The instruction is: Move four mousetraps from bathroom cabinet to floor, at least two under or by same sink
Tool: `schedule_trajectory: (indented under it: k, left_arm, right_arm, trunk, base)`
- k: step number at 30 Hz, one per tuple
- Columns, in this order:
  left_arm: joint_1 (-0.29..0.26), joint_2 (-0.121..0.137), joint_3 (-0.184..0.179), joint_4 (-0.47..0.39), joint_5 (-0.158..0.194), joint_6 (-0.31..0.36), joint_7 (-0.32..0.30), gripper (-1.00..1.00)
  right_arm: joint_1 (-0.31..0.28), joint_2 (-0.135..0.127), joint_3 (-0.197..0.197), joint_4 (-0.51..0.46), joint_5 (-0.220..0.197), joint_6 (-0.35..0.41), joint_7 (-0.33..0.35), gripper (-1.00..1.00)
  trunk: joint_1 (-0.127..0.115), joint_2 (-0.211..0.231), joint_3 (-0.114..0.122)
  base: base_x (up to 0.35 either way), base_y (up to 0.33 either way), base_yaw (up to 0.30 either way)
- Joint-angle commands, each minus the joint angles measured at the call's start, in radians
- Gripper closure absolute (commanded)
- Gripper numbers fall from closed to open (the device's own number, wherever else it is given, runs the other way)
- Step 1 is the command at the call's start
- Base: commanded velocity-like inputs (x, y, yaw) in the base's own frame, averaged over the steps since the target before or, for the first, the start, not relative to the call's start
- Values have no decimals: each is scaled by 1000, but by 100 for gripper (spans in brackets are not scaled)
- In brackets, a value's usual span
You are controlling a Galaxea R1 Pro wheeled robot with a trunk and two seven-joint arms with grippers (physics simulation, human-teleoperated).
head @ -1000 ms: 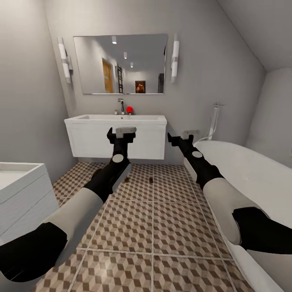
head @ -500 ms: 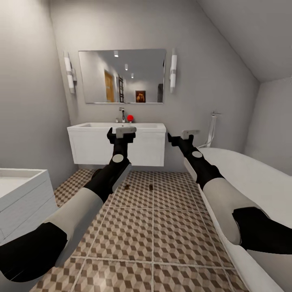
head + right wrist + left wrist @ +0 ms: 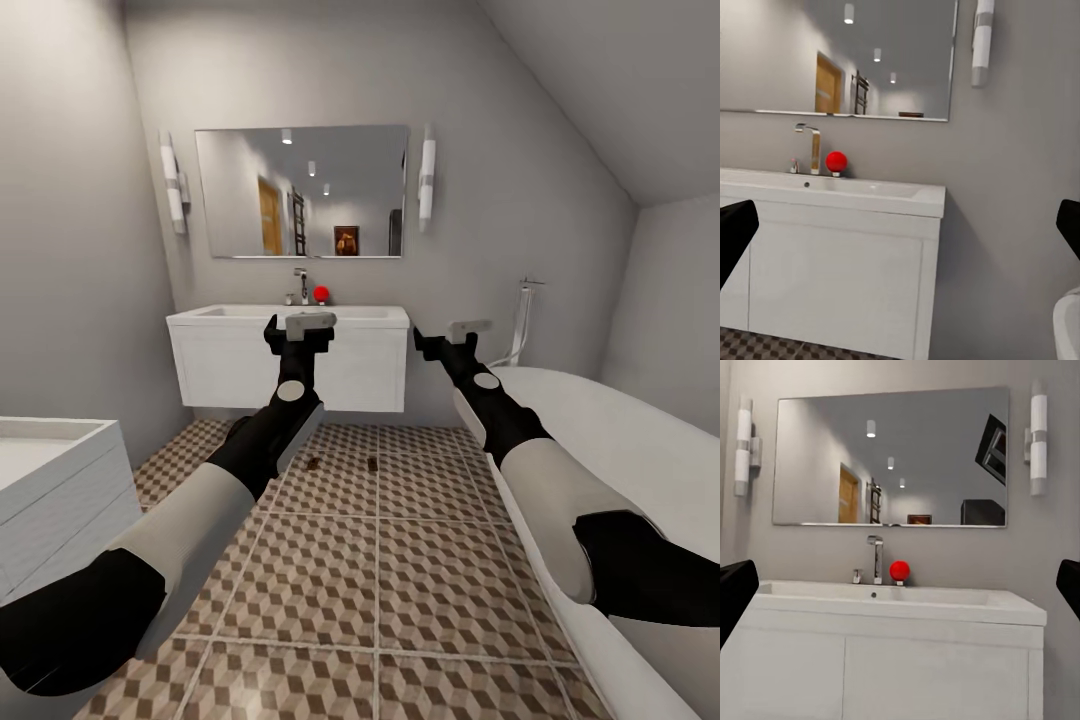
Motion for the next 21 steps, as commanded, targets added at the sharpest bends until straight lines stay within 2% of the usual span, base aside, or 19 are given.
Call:
schedule_trajectory:
  k: [1, 13, 21]
  left_arm:
    - [-1, 1, -5, 1, 11, -7, 6, -100]
    - [0, 1, -5, 2, 11, -7, 6, -100]
    - [7, 1, -5, 2, 11, -7, 6, -100]
  right_arm:
    - [-1, 0, 1, 1, -2, -3, 2, -100]
    - [-1, -1, 1, 1, -2, -3, 2, -100]
    - [-1, -10, 1, 1, -2, 8, 2, -100]
  trunk:
    - [0, -1, -1]
    - [0, -1, -1]
    - [0, -1, -9]
  base:
    - [0, 0, 0]
    - [0, 0, 0]
    - [0, 0, 0]
